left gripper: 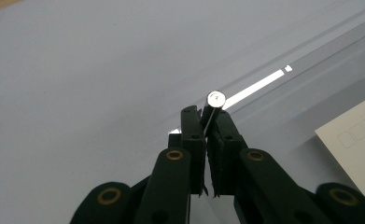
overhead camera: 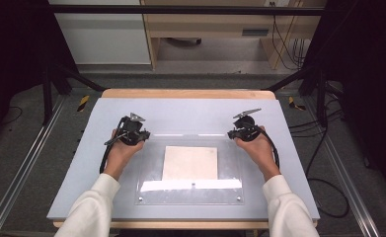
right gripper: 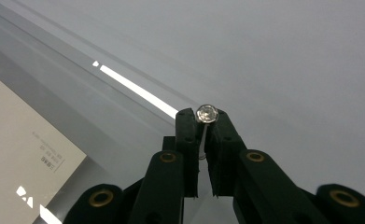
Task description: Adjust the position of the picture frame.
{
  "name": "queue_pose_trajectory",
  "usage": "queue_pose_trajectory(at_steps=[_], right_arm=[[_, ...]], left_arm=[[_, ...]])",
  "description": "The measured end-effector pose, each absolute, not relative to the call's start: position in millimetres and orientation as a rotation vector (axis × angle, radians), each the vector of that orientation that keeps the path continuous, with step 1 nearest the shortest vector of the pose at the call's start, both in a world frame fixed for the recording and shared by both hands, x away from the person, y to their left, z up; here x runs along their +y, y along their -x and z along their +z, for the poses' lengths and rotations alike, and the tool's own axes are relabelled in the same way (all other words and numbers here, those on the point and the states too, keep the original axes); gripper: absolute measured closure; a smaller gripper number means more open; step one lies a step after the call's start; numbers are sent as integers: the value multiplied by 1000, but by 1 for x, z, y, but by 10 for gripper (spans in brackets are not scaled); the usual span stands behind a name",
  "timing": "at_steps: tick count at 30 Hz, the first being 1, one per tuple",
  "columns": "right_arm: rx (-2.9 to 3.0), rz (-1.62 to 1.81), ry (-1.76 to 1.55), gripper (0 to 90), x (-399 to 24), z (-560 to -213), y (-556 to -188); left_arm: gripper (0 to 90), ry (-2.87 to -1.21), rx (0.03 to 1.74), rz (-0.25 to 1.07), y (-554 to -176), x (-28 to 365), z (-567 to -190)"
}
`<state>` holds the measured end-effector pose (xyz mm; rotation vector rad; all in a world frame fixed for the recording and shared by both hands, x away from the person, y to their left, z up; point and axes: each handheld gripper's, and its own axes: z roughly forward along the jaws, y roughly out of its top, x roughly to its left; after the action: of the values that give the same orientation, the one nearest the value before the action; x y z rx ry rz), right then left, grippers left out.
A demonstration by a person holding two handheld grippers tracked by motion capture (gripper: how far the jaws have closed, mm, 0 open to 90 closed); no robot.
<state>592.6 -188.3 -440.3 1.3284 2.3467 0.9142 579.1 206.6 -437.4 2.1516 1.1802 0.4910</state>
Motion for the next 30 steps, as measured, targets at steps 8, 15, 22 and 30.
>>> queue_pose_trajectory(at_steps=[8, 15, 22, 30], right_arm=[[2351, 920, -1351, 843, -187, -447, -591], [2354, 918, -1346, 844, -185, -451, -592], [2344, 911, -1362, 846, -185, -454, -591], [2335, 920, -1370, 845, -187, -457, -590]], left_arm=[[850, -2151, 1179, 492, -579, 208, -441], [850, -2144, 1187, 487, -579, 209, -444], [849, -2143, 1189, 491, -579, 208, -448], [849, -2140, 1189, 489, -580, 207, -451]])
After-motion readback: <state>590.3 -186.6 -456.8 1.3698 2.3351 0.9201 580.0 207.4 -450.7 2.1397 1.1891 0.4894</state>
